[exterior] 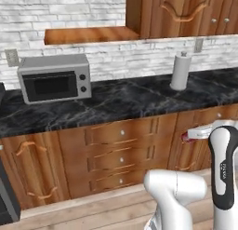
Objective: Four empty soda cans are scattered around the kitchen. Gather all the cans and cluster them next to the stove for recycling.
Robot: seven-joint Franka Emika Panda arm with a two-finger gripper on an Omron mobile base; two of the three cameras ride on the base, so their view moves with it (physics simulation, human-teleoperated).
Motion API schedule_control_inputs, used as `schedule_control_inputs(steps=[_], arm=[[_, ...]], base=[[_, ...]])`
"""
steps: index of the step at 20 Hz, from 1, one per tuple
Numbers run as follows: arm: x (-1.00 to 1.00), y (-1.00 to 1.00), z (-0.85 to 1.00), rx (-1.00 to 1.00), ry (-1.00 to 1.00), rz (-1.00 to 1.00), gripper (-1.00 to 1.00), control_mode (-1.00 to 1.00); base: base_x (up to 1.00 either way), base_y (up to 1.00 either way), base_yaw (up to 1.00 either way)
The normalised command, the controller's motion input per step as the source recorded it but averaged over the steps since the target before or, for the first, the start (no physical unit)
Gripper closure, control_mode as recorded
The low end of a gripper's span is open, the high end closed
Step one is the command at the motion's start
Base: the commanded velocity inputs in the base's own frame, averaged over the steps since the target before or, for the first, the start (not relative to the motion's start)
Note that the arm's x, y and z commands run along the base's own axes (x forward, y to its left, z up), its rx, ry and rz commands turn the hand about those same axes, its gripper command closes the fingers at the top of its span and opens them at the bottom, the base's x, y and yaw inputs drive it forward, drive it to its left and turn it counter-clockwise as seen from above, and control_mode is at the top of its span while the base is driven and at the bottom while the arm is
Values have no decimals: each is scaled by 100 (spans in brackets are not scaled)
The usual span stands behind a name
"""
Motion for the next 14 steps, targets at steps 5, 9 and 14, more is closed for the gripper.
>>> schedule_control_inputs(steps=[5, 9, 14], arm=[[0, 0, 0, 0, 0, 0, 100, 100], [0, 0, 0, 0, 0, 0, 100, 100], [0, 0, 0, 0, 0, 0, 100, 100]], base=[[-15, 99, 4], [-8, 100, 1], [-2, 100, 0]])
